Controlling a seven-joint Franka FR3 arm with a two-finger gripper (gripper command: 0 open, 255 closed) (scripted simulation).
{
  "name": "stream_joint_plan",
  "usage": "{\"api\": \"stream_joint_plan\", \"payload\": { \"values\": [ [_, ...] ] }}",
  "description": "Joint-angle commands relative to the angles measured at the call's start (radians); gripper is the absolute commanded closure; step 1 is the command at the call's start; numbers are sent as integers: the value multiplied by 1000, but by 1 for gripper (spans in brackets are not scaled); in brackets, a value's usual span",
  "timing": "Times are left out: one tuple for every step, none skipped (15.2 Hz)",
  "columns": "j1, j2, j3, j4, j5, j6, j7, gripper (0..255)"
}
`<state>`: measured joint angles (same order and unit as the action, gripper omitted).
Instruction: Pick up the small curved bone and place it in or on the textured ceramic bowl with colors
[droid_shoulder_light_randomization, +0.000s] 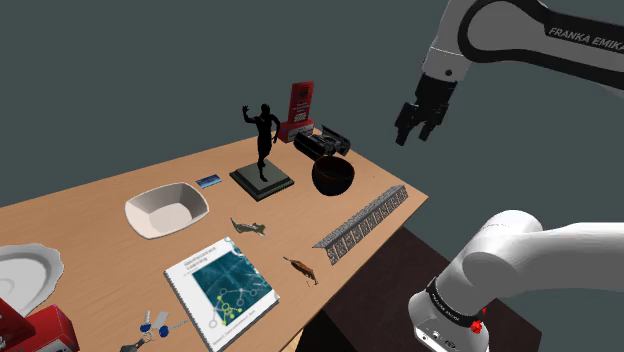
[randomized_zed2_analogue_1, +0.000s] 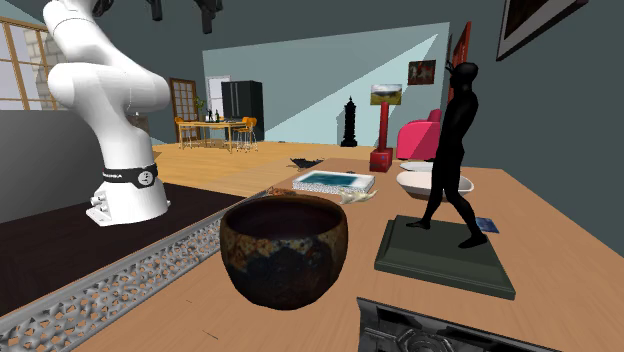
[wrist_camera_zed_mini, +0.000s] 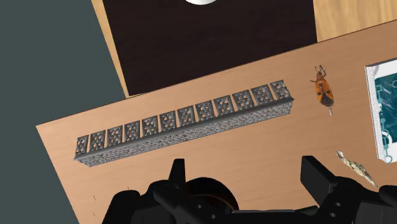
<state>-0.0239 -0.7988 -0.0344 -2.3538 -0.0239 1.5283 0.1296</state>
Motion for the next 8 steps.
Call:
{"api": "stream_joint_plan", "payload": {
  "values": [
    [0,0,0,0,0,0,0,0],
    [10,24,5,-7,3,30,-8,0],
    [19,49,9,-14,6,60,-15,0],
    [28,74,14,-19,10,90,-23,0],
    [38,101,19,-23,13,119,-30,0],
    [47,128,24,-26,15,148,-38,0],
    [56,156,29,-28,18,176,-46,0],
    [65,185,34,-28,21,205,-53,0]
  ]
}}
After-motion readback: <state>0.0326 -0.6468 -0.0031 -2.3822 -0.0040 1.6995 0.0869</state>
